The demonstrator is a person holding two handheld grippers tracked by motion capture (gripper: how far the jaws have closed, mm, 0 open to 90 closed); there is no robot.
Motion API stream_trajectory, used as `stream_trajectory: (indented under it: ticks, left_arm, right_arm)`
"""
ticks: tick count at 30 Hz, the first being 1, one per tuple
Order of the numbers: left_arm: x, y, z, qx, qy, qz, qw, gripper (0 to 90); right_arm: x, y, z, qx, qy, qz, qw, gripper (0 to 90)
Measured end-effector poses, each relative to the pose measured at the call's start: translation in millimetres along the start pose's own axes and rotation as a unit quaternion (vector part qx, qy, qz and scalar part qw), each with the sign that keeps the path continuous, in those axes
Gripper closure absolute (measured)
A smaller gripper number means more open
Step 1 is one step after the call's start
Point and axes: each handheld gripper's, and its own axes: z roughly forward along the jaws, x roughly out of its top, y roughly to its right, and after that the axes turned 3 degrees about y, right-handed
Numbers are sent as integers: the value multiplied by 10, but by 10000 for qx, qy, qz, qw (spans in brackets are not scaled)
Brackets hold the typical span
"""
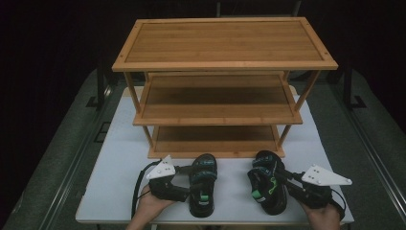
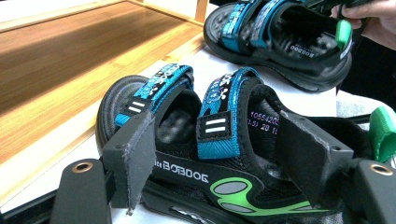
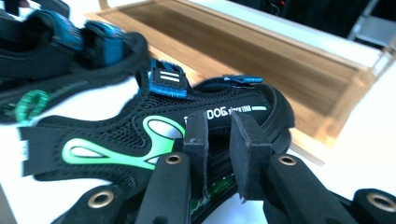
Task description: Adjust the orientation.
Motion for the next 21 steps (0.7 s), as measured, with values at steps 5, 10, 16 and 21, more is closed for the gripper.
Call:
stream_trajectory:
  ticks: [5,10,16,21]
  left_arm:
    - [-1,1,0,4,0,-2,10000,285]
    - [-4,4,-3,13,4,-11,10000,285]
    - [-3,8,-7,27,-1,7,10000,285]
    - [-6,15,-8,104,18,59,9999,276]
  right_arm:
    - [-99,130,-27,-91,-169,274,9994,759]
    - [-143,181,-39,-131,-276,369,9989,756]
    - [-209,258,-56,-220,-452,513,9974,746]
    - [-251,326,-78,-336,-468,663,9961,731]
